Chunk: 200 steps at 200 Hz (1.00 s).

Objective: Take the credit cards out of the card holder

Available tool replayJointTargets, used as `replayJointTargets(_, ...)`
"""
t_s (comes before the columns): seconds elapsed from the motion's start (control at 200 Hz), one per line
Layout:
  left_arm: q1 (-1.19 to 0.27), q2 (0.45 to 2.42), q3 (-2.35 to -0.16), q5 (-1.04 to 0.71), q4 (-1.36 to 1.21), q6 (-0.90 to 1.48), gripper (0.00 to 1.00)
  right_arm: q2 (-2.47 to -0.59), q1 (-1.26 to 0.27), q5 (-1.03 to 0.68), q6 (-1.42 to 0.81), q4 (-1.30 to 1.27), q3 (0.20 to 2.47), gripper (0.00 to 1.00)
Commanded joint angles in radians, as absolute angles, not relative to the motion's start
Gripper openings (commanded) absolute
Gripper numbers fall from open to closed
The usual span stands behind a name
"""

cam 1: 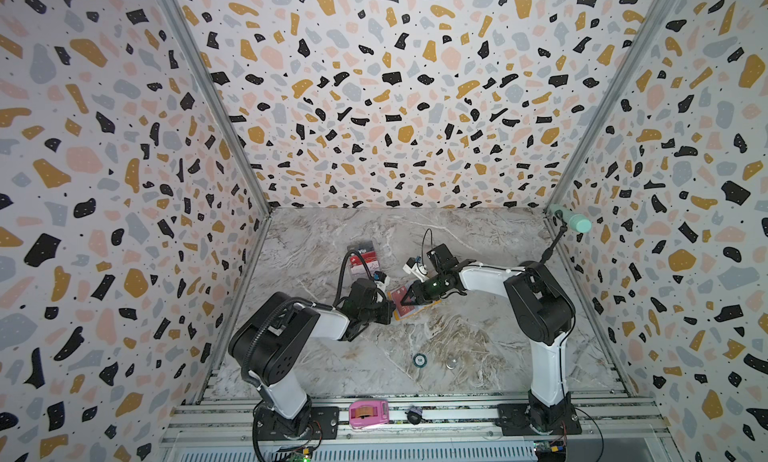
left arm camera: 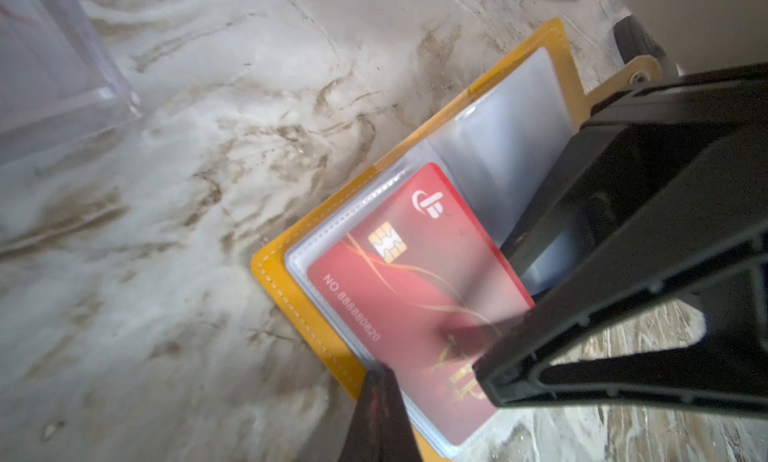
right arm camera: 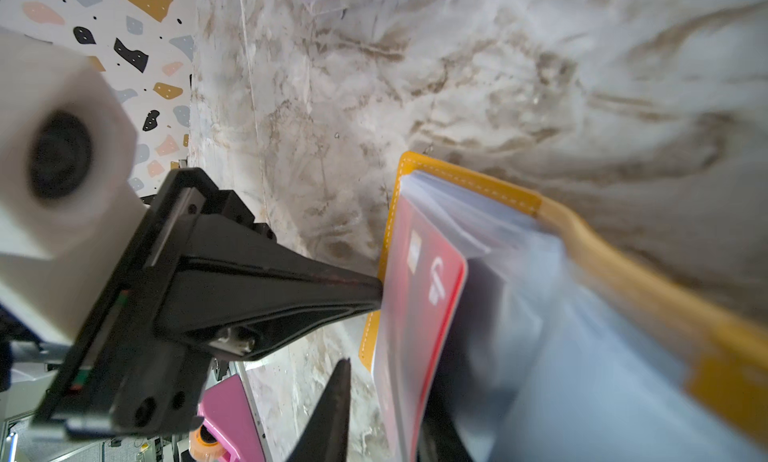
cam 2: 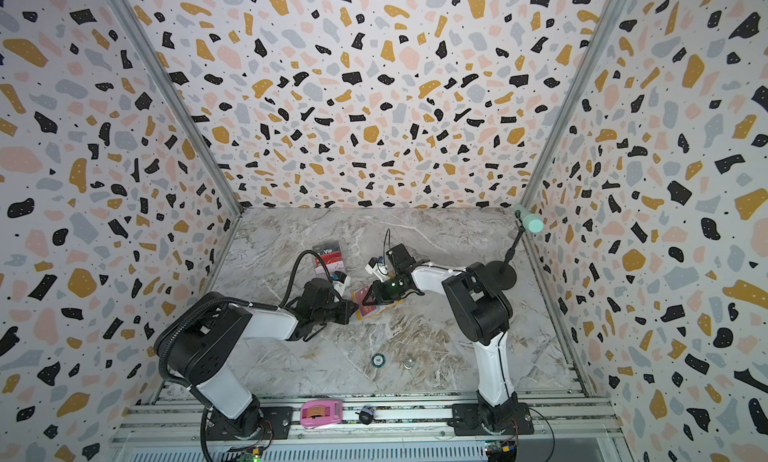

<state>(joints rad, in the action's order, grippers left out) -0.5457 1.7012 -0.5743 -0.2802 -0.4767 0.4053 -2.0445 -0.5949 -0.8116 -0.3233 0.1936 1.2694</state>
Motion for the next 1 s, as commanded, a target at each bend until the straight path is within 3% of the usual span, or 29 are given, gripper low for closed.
replayJointTargets(0.0,-0.565,1.775,-0.545,-0.274,-0.262,0.398,0.00,-2.051,-0.613,-0.871,-0.303,0.195,1.303,0.26)
replayJointTargets(0.345,-0.565,1.780,-0.538,-0.263,-0.258,0.397,0.00,-2.055,-0.579,-1.024,-0.358,0.072,1.247,0.26)
replayJointTargets(0.996,-0.565,1.781,-0.546,-0.247,-0.213,0.387,0.00,-2.005,-0.524,-1.076,-0.367,0.019,1.178,0.25)
